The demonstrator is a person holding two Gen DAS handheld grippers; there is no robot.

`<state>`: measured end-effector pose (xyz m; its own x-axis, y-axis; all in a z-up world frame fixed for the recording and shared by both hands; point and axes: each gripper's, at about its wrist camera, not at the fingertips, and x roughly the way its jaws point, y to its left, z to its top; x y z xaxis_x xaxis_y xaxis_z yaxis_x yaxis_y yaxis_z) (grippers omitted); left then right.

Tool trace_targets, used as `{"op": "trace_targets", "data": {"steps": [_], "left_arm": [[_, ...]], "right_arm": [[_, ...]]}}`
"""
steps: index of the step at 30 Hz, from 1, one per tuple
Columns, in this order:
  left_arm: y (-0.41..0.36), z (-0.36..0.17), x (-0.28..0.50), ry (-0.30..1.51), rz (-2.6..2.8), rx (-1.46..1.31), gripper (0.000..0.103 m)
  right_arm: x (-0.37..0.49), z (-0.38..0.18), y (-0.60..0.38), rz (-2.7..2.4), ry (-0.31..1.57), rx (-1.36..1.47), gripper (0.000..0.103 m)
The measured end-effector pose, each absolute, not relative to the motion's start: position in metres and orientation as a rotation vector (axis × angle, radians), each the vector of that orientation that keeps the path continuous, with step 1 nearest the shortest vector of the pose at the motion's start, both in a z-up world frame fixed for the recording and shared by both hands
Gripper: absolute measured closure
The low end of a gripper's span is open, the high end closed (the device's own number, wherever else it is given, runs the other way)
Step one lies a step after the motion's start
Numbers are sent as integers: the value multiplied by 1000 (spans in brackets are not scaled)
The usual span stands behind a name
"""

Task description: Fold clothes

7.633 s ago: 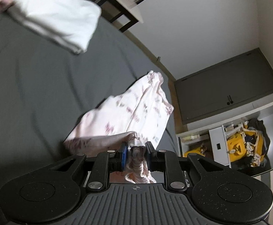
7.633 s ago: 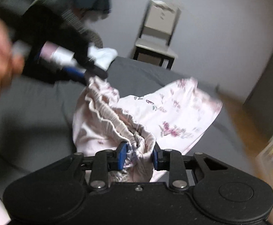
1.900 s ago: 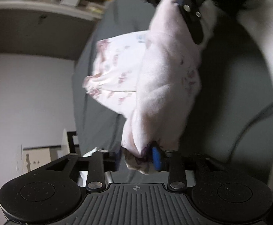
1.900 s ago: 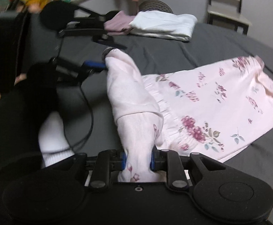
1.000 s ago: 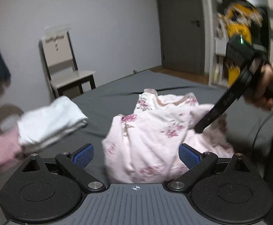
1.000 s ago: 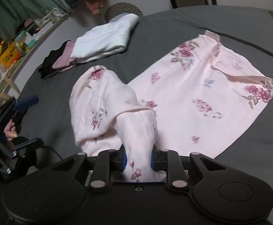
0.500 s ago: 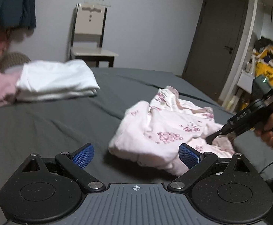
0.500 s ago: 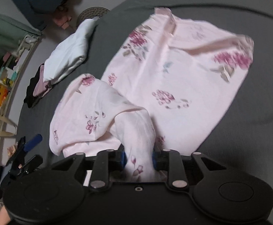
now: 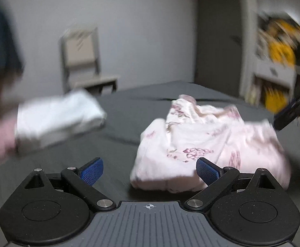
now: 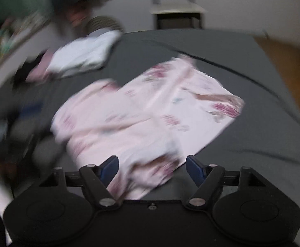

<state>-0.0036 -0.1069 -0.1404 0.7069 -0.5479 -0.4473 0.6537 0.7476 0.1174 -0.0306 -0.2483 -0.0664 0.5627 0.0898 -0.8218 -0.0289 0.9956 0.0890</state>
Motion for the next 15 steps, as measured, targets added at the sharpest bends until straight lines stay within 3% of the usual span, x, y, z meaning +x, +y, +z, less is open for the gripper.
{"op": "trace_targets", "data": {"steps": [9,11,15], "left_arm": [[-123,-145,-18,282,-693,688,6],[-134,-156,-25,217,-662,854,6],[-148,-177,-38,50,-644,1157,6]], "right_arm": [[-67,-125,-96,31,910,-715,24],[-65,-141,-77,-18,875,-876,9],[-57,-161,-59,-101,829,-1068,3]]}}
